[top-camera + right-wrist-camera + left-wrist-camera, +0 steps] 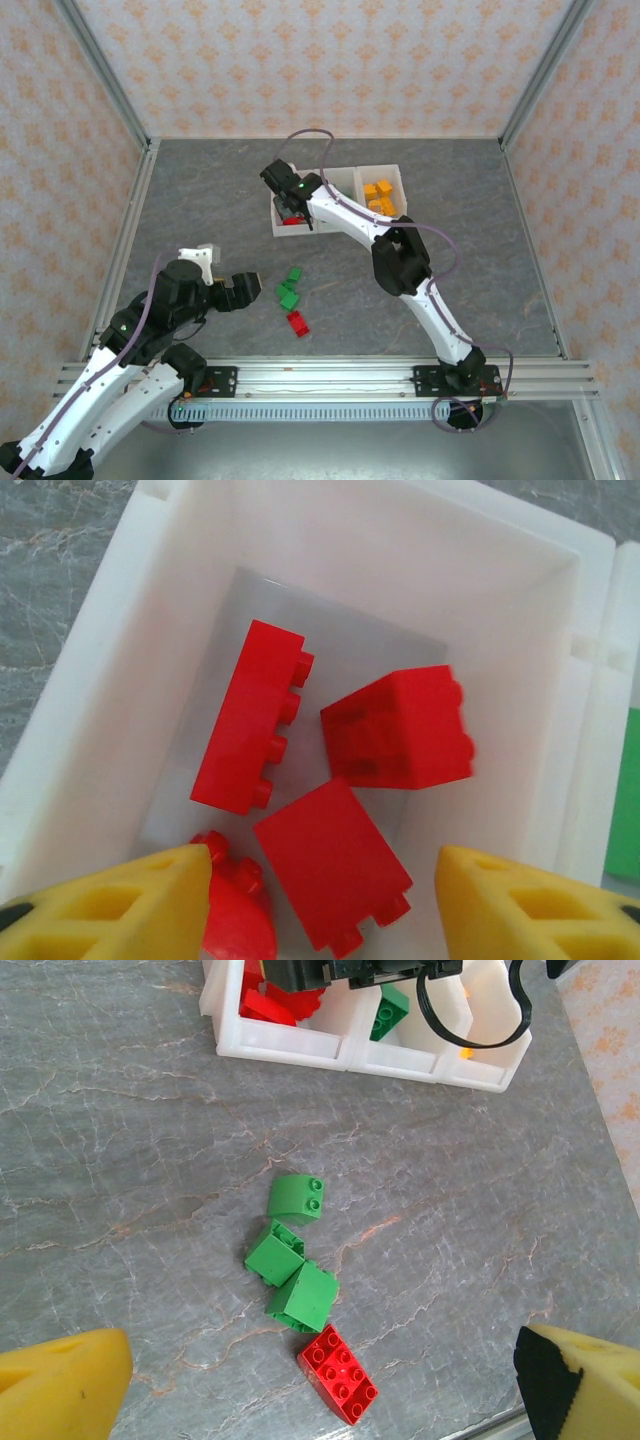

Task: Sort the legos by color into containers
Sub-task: Place the lego in the container, then pick up the lego from the center of the table.

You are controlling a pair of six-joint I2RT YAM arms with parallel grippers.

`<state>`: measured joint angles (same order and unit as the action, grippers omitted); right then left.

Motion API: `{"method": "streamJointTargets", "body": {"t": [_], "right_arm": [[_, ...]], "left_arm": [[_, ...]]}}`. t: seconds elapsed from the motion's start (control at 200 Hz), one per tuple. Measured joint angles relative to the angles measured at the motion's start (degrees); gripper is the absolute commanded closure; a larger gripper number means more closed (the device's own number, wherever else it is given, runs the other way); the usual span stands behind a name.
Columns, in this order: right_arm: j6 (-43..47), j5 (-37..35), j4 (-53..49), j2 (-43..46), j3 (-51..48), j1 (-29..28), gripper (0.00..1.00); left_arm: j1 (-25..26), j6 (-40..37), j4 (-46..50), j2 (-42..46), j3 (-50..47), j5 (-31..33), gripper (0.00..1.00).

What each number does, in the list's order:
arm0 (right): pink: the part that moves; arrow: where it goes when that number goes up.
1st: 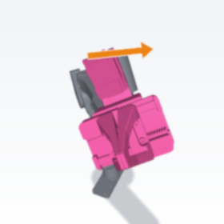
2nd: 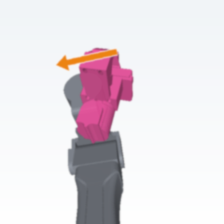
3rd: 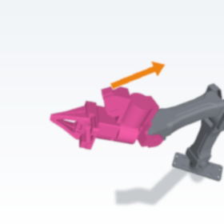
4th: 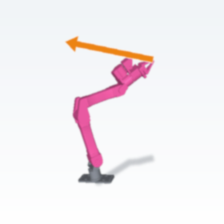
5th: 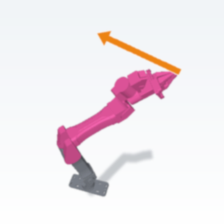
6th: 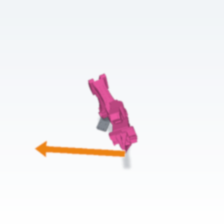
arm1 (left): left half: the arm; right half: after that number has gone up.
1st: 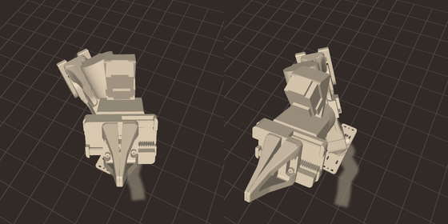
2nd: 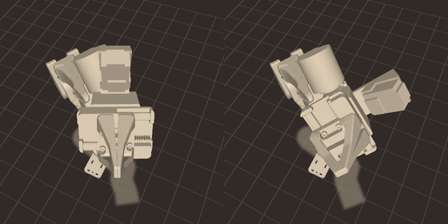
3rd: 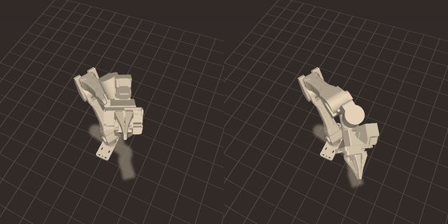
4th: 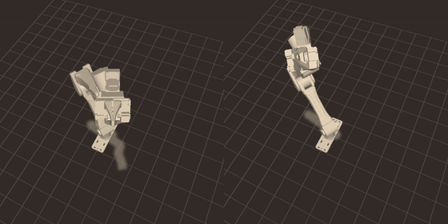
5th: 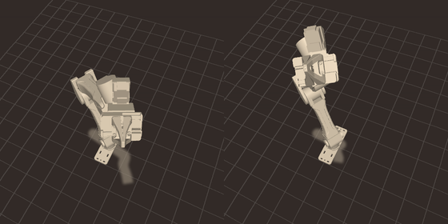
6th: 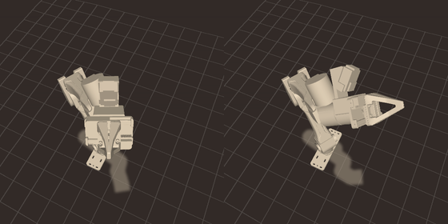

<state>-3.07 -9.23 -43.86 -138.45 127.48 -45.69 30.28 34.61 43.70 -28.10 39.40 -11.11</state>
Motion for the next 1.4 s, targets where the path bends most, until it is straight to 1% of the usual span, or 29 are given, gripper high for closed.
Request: {"method": "streamJointTargets", "body": {"t": [0.055, 0.22, 0.491, 0.591, 0.696, 0.801, 0.931, 1.121, 1.296, 1.402], "right_arm": [[0.1, 0.0, -0.3, 0.0, 0.5, 0.0, 0.25], [-0.9, 0.3, -1.2, -0.1, 2.4, 0.0, 0.17], [-3.1, 4.3, -2.0, 1.1, 3.5, 0.0, 0.11], [-4.3, 5.9, -2.5, 3.2, 3.4, 0.0, 0.09], [-5.5, 7.6, -2.7, 7.4, 1.7, 0.0, 0.08], [-7.0, 9.1, -2.4, 13.3, -2.9, 0.0, 0.08], [-9.9, 10.1, -1.8, 21.2, -11.9, -0.5, 0.08], [-18.1, 10.3, -0.6, 29.8, -25.9, -3.4, 0.09], [-25.1, 10.6, 1.4, 34.5, -37.6, -8.2, 0.15], [-24.6, 12.1, 3.6, 34.7, -42.2, -10.7, 0.17]], "left_arm": [[0.0, 0.0, 0.0, 0.0, 0.0, 0.0, 0.01], [0.0, -0.7, 0.0, -0.1, 0.0, 0.0, 0.01], [0.0, -0.6, 0.0, -1.2, 0.0, 0.0, 0.01], [0.0, -0.2, 0.0, -1.4, 0.0, 0.0, 0.01], [0.0, 0.2, 0.0, -1.4, 0.0, 0.0, 0.01], [0.0, 0.7, 0.0, -1.4, 0.0, 0.0, 0.01], [0.0, 1.4, 0.0, -1.4, 0.1, 0.2, 0.01], [0.0, 1.6, 0.9, -0.3, 0.7, 1.1, 0.01], [0.0, 1.6, 2.5, 1.0, 0.8, 1.6, 0.01], [0.0, 1.6, 3.4, 1.9, 0.8, 1.8, 0.01]]}}
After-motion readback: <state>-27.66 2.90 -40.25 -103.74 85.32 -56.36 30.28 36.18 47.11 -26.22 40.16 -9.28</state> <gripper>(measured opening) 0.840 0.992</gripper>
